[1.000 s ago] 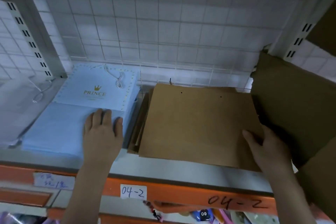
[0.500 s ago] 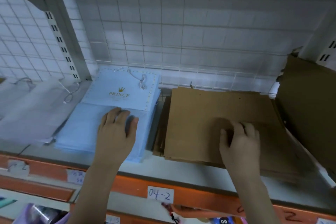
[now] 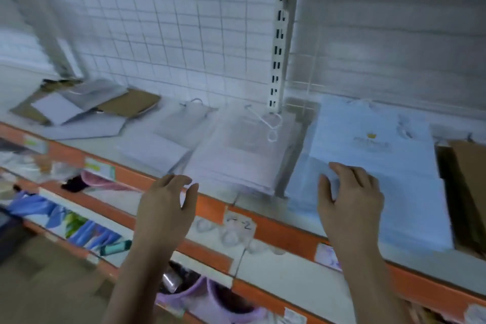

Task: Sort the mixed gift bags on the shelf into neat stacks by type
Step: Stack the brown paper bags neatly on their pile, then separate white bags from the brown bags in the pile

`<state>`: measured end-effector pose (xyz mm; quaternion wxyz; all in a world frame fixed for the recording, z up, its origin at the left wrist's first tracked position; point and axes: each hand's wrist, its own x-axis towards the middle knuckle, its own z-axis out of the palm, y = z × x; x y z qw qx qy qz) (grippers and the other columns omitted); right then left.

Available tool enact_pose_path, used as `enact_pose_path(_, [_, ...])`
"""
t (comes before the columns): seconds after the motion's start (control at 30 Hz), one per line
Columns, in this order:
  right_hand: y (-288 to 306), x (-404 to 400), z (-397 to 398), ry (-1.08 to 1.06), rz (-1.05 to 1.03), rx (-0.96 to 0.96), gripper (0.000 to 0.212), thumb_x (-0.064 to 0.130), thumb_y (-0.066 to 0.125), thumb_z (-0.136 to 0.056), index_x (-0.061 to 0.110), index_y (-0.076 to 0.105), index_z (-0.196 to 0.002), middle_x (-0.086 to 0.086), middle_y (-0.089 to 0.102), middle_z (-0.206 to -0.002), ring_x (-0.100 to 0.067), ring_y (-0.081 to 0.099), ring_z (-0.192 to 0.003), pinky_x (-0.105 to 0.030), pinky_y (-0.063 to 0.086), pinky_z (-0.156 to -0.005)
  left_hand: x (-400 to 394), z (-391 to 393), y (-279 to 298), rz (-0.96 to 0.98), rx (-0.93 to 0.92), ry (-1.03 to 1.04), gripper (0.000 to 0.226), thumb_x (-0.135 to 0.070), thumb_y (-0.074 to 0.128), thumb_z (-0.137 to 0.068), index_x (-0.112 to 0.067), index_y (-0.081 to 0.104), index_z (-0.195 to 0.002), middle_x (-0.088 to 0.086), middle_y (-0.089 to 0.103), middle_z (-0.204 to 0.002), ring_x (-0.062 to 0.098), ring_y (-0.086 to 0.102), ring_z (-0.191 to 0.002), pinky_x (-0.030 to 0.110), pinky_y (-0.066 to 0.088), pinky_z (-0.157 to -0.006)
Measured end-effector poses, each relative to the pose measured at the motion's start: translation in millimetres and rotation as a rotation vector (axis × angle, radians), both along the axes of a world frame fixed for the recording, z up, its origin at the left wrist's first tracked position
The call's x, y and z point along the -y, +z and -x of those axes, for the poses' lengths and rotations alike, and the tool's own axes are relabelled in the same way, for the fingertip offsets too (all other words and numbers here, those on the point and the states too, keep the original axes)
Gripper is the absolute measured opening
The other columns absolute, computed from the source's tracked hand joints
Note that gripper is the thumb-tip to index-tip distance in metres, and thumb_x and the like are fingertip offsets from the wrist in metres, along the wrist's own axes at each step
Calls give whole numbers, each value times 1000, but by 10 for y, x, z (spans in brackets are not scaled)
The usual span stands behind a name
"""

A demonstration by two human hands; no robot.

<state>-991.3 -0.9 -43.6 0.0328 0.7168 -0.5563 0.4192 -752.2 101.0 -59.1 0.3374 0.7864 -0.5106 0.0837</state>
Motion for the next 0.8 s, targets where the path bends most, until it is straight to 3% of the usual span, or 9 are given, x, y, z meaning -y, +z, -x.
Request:
enact_pose_path(0.13, [-28, -190, -1011, 124, -63, 6, 21, 12, 63, -83, -1, 66, -100, -21, 65, -93, -42, 60, -85, -46, 50, -72, -389, -950, -101, -64, -33, 75, 32, -28, 48, -81, -5, 69, -89, 13, 69, -84, 35, 62, -62, 39, 52, -62])
enact_pose_path(0.23, [-54, -306, -1704, 244, -101, -16, 22, 10, 66, -82, 2, 66, -102, -17, 65, -96, -37, 61, -86, -42, 51, -74, -547, -1507, -140, -68, -30, 131, 34, -29, 46, -85, -6, 69, -93, 12, 69, -88, 33, 63, -73, 40, 53, -66])
enact_pose_path(0.37, [-105, -335, -2433, 369, -165, -58, 23, 11, 64, -84, 3, 65, -105, -13, 64, -96, -31, 61, -88, -36, 50, -75, -538, -2091, -200, -55, -71, 161, 16, -17, 58, -87, -7, 70, -94, 10, 70, -90, 29, 63, -75, 38, 53, -66])
enact_pose_path(0.6, [-190, -52, -3572, 470, -227, -67, 29, 22, 52, -92, 9, 60, -117, -5, 60, -111, -20, 56, -104, -25, 44, -82, -370, -3059, -250, -80, -80, 201, 16, -16, 58, -88, -6, 70, -91, 9, 69, -85, 29, 62, -75, 35, 49, -64])
enact_pose_path(0.7, [-154, 105, -4104, 510, -240, -29, 28, 21, 52, -92, 8, 60, -116, -7, 60, -110, -22, 56, -104, -30, 45, -84, -271, -3585, -137, -84, -69, 239, 14, -15, 56, -88, -7, 66, -84, 6, 60, -75, 29, 57, -71, 30, 38, -60])
enact_pose_path(0.8, [-95, 226, -4603, 534, -240, -1, 26, 19, 53, -92, 7, 61, -113, -8, 61, -106, -24, 57, -102, -34, 46, -84, -135, -4094, 14, -49, -13, 289, 19, -22, 54, -90, -8, 67, -93, 7, 65, -85, 29, 59, -78, 34, 47, -65])
